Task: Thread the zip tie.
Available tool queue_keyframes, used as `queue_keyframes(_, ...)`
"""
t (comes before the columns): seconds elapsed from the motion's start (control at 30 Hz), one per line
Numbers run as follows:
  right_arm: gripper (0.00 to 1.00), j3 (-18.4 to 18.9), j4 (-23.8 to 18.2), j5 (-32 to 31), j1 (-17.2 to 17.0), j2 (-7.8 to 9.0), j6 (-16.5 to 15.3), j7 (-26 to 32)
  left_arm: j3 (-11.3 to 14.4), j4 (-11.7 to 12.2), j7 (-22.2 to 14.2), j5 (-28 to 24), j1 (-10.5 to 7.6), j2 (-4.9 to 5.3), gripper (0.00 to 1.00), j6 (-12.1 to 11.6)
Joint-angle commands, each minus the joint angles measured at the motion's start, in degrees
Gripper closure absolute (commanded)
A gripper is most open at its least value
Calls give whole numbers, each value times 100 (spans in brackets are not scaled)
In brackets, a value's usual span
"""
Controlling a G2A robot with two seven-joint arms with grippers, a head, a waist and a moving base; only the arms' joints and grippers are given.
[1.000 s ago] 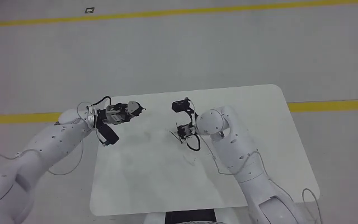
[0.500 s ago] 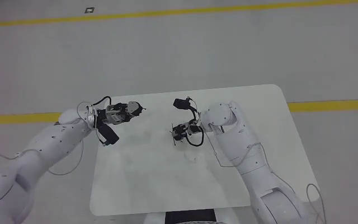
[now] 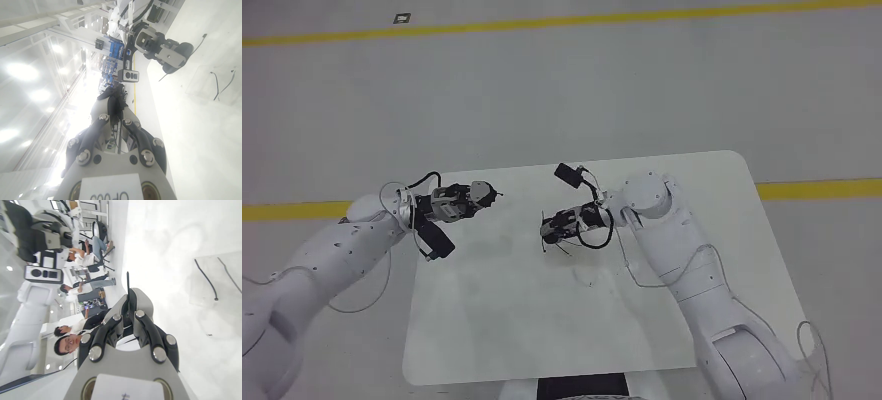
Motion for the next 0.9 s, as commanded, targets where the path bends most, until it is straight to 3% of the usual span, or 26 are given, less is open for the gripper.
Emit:
queue_keyframes(0.0, 100, -99, 148, 505, 121, 74, 124, 0, 0, 0, 0, 0, 0, 0, 100, 0)
queue_keyframes(0.33, 100, -951, 705, 3034, 672, 611, 797, 0, 0, 0, 0, 0, 0, 0, 100, 0)
queue_keyframes(0.57, 100, -1766, 897, 4874, 925, 948, 1567, 0, 0, 0, 0, 0, 0, 0, 100, 0)
queue_keyframes(0.87, 100, -1817, 913, 4968, 927, 959, 1567, 0, 0, 0, 0, 0, 0, 0, 100, 0)
